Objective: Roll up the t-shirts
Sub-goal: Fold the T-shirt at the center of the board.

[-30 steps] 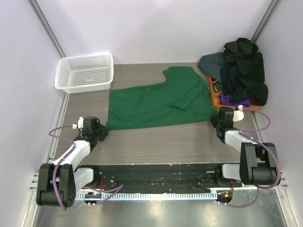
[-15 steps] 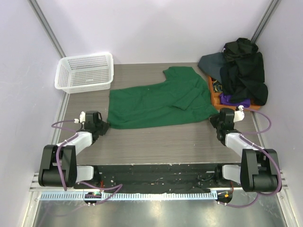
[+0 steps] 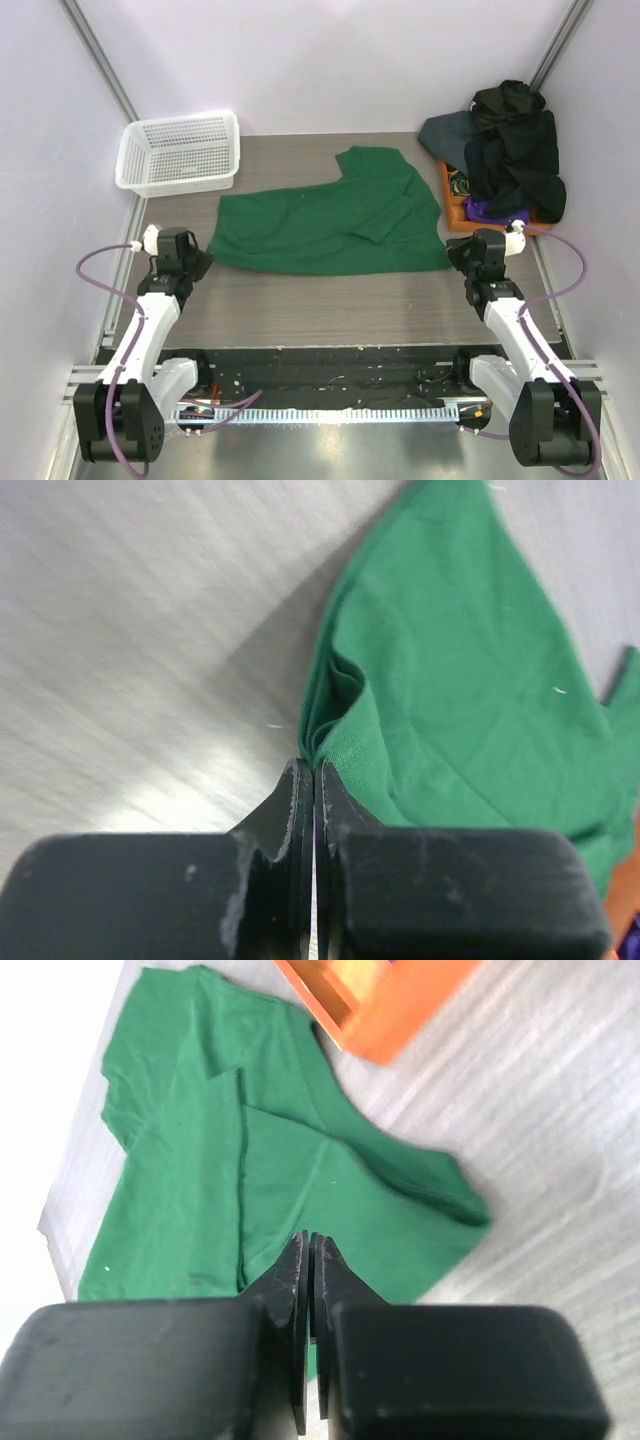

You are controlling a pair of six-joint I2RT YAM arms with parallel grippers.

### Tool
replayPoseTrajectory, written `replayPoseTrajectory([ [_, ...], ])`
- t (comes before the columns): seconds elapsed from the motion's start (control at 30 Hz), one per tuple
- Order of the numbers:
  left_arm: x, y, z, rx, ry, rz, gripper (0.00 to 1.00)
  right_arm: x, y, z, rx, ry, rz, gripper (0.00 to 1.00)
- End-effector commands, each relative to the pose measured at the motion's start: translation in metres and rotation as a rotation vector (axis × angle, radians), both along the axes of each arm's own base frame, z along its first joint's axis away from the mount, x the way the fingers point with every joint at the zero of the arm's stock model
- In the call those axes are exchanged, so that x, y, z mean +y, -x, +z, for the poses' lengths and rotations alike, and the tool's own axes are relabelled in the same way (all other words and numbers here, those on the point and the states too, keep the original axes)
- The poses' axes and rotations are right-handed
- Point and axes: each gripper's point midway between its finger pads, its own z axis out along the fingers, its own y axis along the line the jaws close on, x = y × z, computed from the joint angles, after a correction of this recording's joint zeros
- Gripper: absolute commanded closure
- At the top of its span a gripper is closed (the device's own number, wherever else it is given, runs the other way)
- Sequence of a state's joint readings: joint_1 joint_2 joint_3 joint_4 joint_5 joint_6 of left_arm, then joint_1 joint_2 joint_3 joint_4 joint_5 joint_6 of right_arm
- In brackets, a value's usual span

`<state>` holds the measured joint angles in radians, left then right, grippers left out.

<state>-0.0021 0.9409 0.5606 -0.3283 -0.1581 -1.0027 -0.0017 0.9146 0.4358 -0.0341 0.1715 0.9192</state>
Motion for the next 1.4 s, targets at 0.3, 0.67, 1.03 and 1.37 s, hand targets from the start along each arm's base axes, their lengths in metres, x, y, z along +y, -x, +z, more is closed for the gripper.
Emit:
replayPoseTrajectory([
  [0.3, 0.01, 0.028, -0.048, 0.137, 0.082, 0.015, 1.0, 0.015, 0.05, -0.065, 0.118, -0.074, 0.041, 0.61],
  [0.67, 0.013, 0.027, -0.048, 0.136, 0.064, 0.017, 1.0, 0.002, 0.015, -0.083, 0.187, -0.031, -0.012, 0.54],
  [1.03, 0.012, 0.025, -0.047, 0.124, 0.064, 0.011, 1.0, 0.004, 0.003, -0.103, 0.259, 0.01, -0.024, 0.99],
  [1.37, 0.018, 0.017, -0.016, 0.078, 0.022, 0.006, 1.0, 0.005, -0.001, -0.045, 0.157, 0.046, -0.009, 0.99],
])
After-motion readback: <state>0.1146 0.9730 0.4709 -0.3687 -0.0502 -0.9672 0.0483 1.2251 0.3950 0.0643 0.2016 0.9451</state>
